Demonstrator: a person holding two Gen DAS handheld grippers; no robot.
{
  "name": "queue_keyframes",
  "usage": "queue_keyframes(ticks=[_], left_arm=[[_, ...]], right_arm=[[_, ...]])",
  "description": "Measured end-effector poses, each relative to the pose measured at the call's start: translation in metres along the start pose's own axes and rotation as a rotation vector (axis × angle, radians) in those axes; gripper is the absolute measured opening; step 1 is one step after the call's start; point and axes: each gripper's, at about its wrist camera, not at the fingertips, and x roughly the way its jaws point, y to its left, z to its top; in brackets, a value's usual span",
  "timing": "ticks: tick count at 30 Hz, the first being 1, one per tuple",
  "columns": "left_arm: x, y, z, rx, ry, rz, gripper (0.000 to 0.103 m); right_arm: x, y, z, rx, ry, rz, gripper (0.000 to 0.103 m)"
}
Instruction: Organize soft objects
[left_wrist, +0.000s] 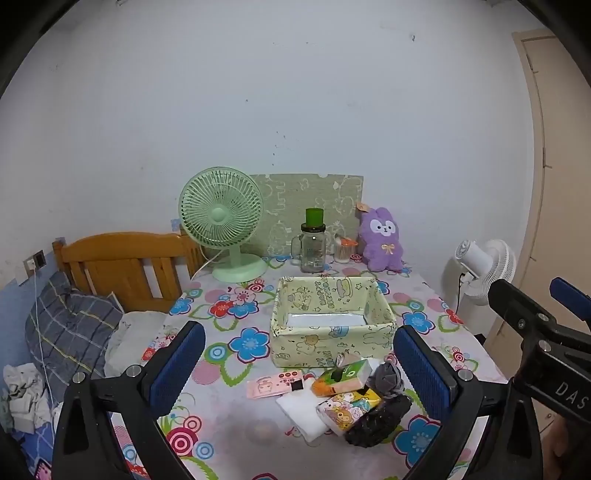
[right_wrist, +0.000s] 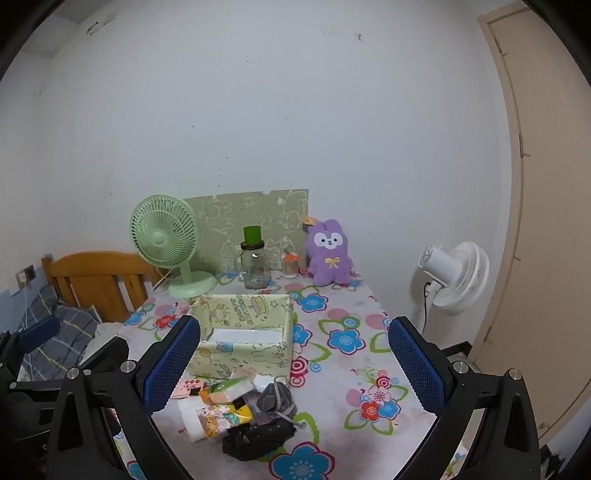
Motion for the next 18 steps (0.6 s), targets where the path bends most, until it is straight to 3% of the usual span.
queue_keyframes(ticks=[18], left_arm=[[0.0042, 0.0046, 0.0019, -0.004, 0.012, -0.006, 0.103]], right_arm=[[0.0055, 0.0032, -0.0023, -0.007, 0.007, 0.025, 0.103]])
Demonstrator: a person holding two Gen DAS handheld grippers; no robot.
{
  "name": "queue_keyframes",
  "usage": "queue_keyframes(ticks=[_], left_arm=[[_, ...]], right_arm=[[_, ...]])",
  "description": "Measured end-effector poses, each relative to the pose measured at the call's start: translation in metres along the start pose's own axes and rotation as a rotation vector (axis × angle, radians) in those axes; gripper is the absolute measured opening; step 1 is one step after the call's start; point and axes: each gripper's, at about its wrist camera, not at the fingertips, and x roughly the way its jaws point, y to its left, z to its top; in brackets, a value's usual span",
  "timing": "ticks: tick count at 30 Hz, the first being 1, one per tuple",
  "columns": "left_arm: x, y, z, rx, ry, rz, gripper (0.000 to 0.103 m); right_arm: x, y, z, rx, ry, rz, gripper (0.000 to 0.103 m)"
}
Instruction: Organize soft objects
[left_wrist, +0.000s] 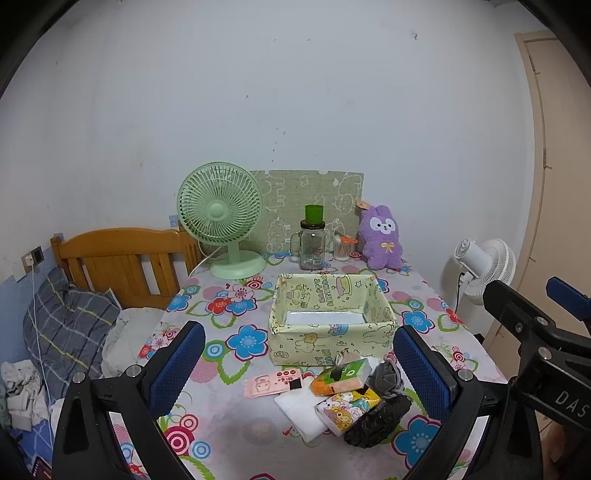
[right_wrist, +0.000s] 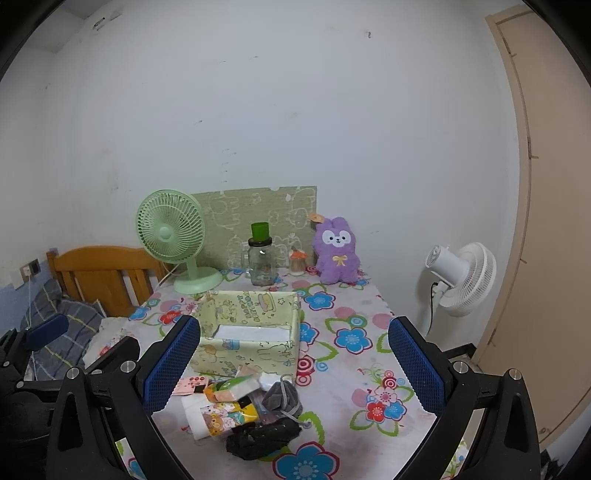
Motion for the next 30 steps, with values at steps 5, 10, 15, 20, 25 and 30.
queue_keyframes(ticks=[5, 10, 15, 20, 25, 30], left_arm=[[0.0008, -0.0009, 0.002, 0.002, 0.0, 0.0, 0.103], [0.0006, -0.0002, 0.0019, -0.002, 0.0, -0.005, 0.103], [0.0008, 0.001, 0.0021, -0.004, -0.002, -0.006, 0.103], [0.0016, 0.0013, 0.0026, -0.004, -0.002, -0.001, 0.103], [0.002, 0.003, 0.0049, -0.006, -0.002, 0.003, 0.103], [-0.0001, 0.0029, 0.003, -0.008, -0.006, 0.007, 0.103]], right_arm=[[0.0007, -0.0004, 0.0006, 0.006, 0.002, 0.005, 0.103], [0.0002, -0.0003, 0.0009, 0.01, -0.001, 0.002, 0.103], [0.001, -0.0046, 0.001, 0.019, -0.001, -0.007, 0.103], [0.002, -0.0052, 0.0008, 0.022, -0.001, -0.007, 0.103], [0.004, -0.0059, 0.0019, 0.023, 0.008, -0.002, 0.102], [0.0051, -0.0041, 0.0025, 0.025, 0.009, 0.001, 0.102]])
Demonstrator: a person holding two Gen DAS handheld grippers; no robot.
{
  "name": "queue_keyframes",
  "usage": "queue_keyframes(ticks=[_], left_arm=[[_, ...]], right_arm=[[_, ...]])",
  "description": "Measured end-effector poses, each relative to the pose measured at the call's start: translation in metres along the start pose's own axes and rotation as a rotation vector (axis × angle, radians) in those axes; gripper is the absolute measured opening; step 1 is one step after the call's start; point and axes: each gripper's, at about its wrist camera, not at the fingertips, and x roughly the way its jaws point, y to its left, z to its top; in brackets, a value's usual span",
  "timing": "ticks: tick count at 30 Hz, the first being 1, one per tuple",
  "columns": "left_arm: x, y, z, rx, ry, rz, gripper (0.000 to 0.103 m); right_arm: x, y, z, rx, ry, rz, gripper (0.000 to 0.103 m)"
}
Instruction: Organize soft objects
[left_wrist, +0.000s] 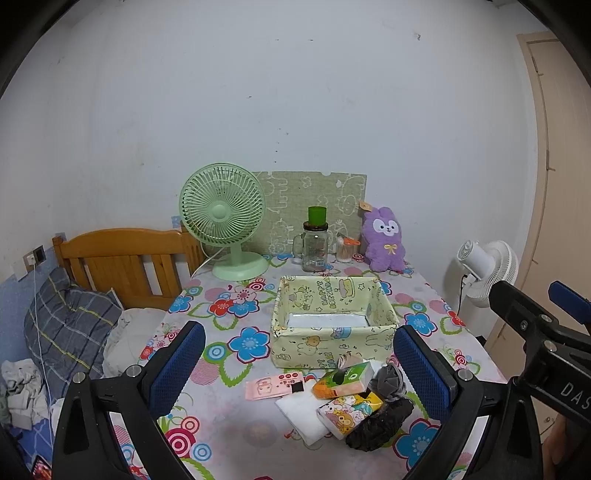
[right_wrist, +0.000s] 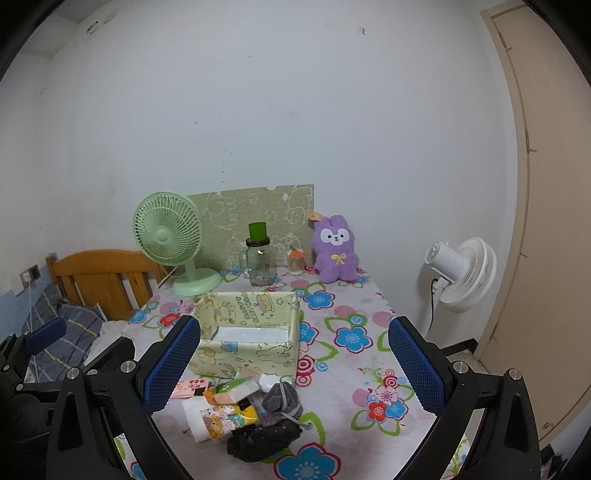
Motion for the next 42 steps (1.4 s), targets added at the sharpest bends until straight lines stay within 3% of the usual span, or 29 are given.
queue_keyframes(ticks=[42], left_arm=[[0.0051, -0.006, -0.002, 0.004, 0.011, -0.013, 0.096]], right_arm=[[0.0024, -0.0013, -0.0056, 0.006, 0.01, -0.005, 0.1]])
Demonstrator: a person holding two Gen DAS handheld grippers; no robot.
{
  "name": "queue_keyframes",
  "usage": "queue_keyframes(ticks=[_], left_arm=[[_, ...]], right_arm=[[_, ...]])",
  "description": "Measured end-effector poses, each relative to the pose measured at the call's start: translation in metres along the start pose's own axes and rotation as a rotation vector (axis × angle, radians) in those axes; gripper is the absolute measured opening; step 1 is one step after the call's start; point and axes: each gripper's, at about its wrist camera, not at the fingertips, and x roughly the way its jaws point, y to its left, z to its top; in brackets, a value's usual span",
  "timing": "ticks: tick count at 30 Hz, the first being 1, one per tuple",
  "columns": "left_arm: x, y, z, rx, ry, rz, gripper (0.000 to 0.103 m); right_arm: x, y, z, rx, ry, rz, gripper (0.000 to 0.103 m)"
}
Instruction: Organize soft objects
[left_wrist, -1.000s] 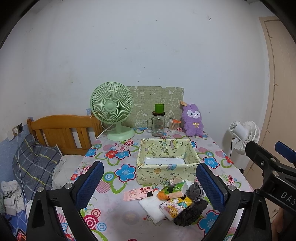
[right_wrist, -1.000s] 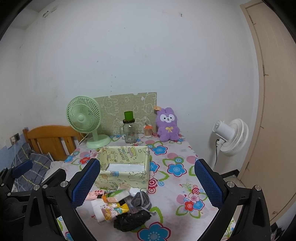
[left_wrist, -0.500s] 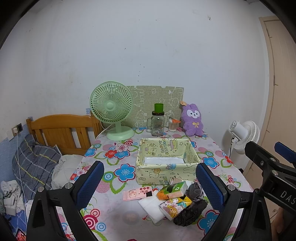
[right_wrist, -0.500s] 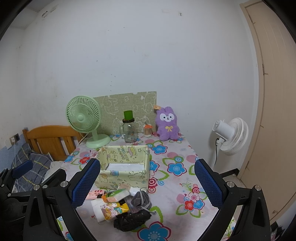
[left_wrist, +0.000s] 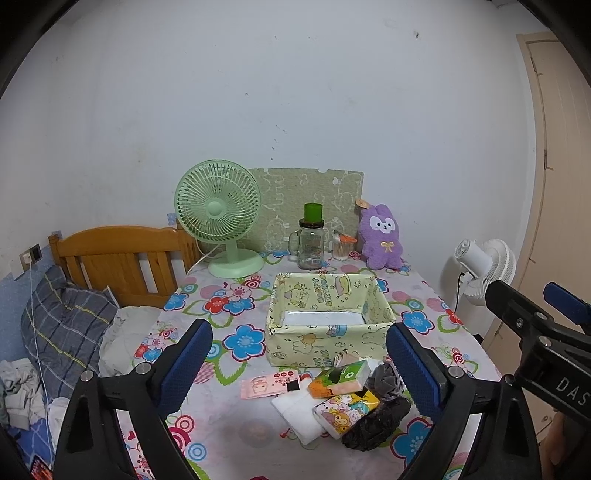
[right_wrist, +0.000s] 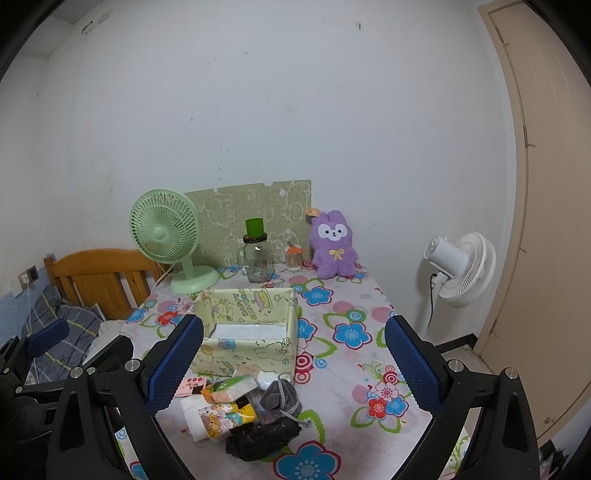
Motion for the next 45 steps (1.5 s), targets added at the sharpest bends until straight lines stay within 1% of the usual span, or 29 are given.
queue_keyframes(ticks=[10, 14, 18, 22, 28, 33, 45], left_arm=[[0.015, -0.005, -0.002, -0.013, 0.019, -0.023, 0.095], [0.022, -0.008, -0.004, -0.008, 0.033, -0.034, 0.095], [0.032, -0.012, -0.005, -0.001, 0.047, -0.05, 0.094], [0.042, -0.015, -0.008, 0.008, 0.063, -0.062, 0.094], [0.063, -0.021, -0.014, 0.009, 0.108, -0.08, 0.091], [0.077, -0.028, -0.023, 0.027, 0.133, -0.109, 0.09], [0.113, -0.042, -0.044, 0.059, 0.245, -0.138, 0.088]], right_arm=[[0.013, -0.003, -0.001, 0.012, 0.024, -0.006, 0.099], [0.023, -0.006, -0.002, 0.016, 0.038, -0.008, 0.099], [0.034, -0.008, -0.004, 0.018, 0.054, -0.028, 0.097], [0.046, -0.012, -0.007, 0.031, 0.074, -0.024, 0.097], [0.062, -0.013, -0.015, 0.021, 0.098, -0.022, 0.096], [0.078, -0.016, -0.024, 0.019, 0.131, -0.02, 0.096], [0.112, -0.023, -0.048, 0.031, 0.226, -0.009, 0.093]])
